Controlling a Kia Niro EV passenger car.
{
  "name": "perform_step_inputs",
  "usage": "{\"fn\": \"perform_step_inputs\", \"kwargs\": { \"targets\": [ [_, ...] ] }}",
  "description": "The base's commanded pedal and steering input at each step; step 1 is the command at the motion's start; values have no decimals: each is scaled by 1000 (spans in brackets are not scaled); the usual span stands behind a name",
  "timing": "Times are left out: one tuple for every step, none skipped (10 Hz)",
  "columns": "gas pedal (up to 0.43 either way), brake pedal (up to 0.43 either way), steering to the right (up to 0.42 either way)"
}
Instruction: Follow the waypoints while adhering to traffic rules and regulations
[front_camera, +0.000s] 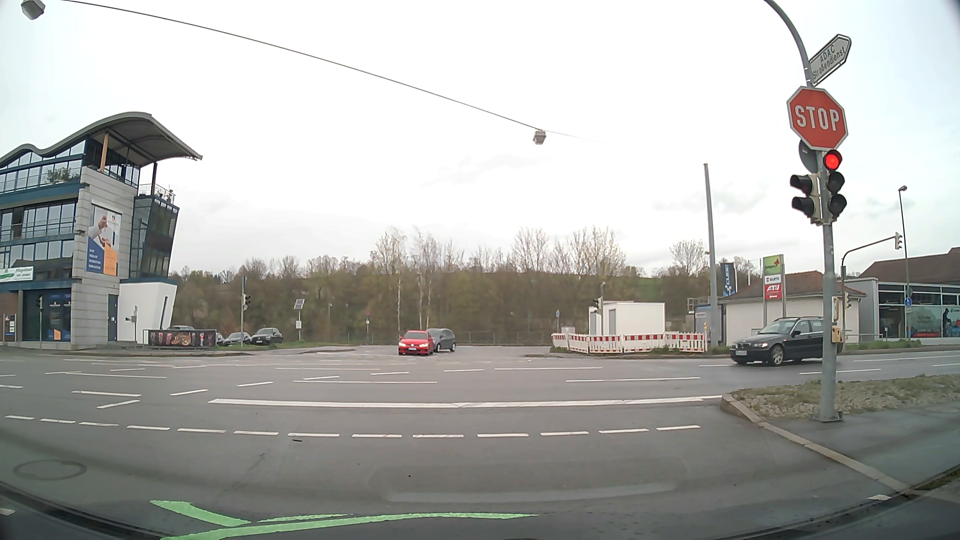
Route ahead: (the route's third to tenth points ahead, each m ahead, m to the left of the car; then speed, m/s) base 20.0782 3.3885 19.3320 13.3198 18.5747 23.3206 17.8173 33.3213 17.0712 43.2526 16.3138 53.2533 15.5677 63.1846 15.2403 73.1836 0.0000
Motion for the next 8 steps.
{"fn": "perform_step_inputs", "kwargs": {
  "targets": [
    [0,409,-73],
    [0,409,-73],
    [0,409,-73],
    [0,409,-73],
    [0,402,-73],
    [0,409,-73],
    [0,402,-73],
    [0,409,-73]
  ]
}}
